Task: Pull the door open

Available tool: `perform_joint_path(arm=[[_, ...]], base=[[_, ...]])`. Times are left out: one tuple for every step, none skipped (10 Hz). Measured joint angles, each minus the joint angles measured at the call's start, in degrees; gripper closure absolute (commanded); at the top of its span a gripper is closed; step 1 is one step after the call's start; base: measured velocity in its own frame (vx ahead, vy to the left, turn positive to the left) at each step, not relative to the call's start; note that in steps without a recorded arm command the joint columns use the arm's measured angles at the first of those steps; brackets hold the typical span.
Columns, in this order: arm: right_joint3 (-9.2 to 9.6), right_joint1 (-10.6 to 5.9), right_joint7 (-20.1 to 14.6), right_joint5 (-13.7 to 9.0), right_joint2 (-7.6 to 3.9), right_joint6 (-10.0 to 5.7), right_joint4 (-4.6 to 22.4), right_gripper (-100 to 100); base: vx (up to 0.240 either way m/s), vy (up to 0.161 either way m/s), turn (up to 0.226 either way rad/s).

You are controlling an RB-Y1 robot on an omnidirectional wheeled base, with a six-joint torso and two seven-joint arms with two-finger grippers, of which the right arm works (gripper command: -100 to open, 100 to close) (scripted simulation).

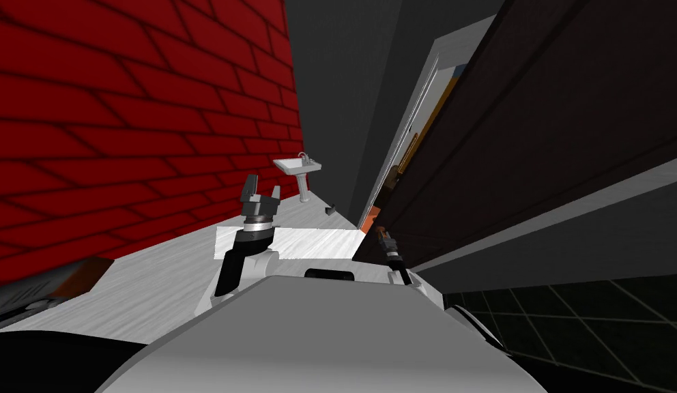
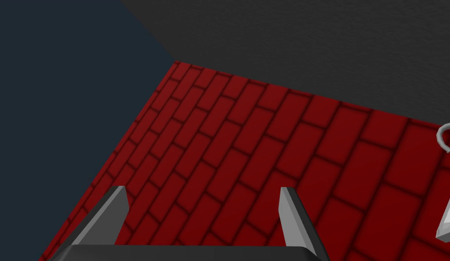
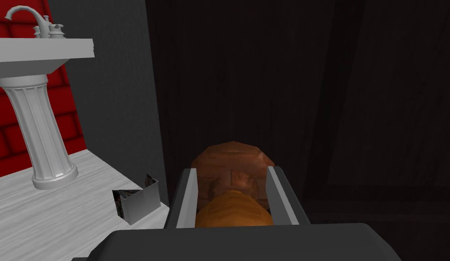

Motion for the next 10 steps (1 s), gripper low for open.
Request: perform_joint_path(arm=[[0.31, 0.41, -0.30, 0.18, -0.19, -0.13, -0.35, 100], [0.47, 1.04, -0.27, 0.24, -0.20, -0.03, -0.84, 100], [0.61, 0.74, -0.28, 0.34, 0.09, -0.34, 0.07, 100], [0.64, 0.71, -0.38, 0.35, 0.08, -0.54, 0.36, 100], [0.91, 0.84, -0.82, 0.48, -0.48, -0.79, 0.23, 100], [1.21, 0.45, -1.32, 0.68, -0.56, -1.61, 1.05, 100], [1.73, 1.10, -1.91, 0.96, -1.18, -2.26, 0.51, 100], [2.42, 0.85, -2.75, 1.34, -1.38, -3.15, 1.61, 100], [2.99, 0.92, -3.50, 1.63, -1.90, -3.48, 1.79, 100], [3.66, 0.06, -4.60, 2.06, -1.78, -5.06, 4.59, 100]], base=[[-0.049, -0.015, -0.007], [-0.018, 0.002, -0.023], [0.001, 0.008, -0.003], [-0.087, -0.034, 0.135], [-0.111, -0.045, 0.072], [-0.163, -0.075, 0.111], [-0.167, -0.080, 0.103], [-0.196, -0.047, 0.085], [-0.137, -0.037, 0.029], [-0.047, -0.015, -0.021]])
